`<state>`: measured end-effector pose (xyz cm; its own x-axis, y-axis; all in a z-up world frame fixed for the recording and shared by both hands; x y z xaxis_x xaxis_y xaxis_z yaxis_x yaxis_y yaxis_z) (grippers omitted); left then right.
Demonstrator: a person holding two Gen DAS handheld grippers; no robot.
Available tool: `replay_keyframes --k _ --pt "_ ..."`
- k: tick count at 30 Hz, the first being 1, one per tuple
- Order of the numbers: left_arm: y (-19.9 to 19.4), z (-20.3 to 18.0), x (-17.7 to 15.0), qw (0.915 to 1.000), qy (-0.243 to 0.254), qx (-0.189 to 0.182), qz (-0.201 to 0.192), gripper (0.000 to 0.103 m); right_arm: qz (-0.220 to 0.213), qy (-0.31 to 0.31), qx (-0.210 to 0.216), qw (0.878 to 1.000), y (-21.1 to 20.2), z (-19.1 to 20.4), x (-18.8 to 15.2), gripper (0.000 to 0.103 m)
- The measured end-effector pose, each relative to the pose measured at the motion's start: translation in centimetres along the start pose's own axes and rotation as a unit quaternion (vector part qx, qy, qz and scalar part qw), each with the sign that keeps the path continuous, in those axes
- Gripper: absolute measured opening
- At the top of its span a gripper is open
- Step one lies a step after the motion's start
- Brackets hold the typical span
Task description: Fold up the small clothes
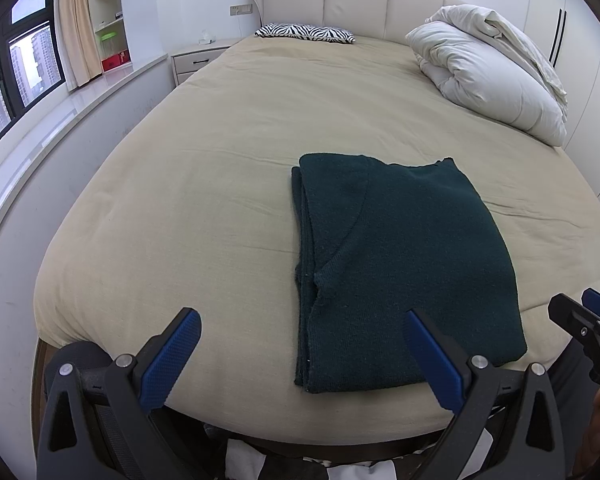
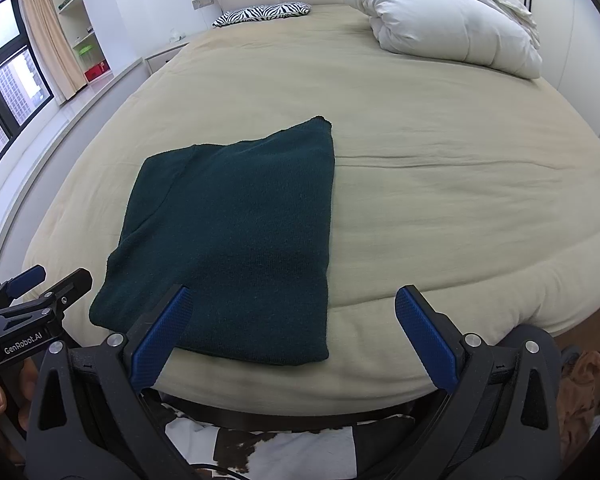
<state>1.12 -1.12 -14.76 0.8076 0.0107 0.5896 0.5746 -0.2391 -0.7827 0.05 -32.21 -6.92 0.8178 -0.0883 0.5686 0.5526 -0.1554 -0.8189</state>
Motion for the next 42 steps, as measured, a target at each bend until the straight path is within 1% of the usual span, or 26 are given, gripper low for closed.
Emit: replay_keyframes --k 35,42 --pt "0.25 -0.08 -0.22 1.0 0.007 0.001 0.006 0.103 0.005 0.002 0.003 1.0 0.24 0.08 -0.5 0.103" --pt "0.05 -0.35 -0.3 0.9998 0.021 0.006 0.0 0.103 0.008 0.004 0.005 1.0 0.5 -0.16 -0.68 0.103"
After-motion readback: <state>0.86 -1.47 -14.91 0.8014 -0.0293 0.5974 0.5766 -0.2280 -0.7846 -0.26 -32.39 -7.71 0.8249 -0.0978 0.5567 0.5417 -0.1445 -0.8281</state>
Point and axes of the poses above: each gripper's, at about its wrist camera, not at the fingertips, and y roughly the way its jaws point, z to its left, x to its top, the point moved 8 cm from there along y, roughly the way its jaws point, and after that the axes turned 10 degrees about -x, right-handed, at the moved point
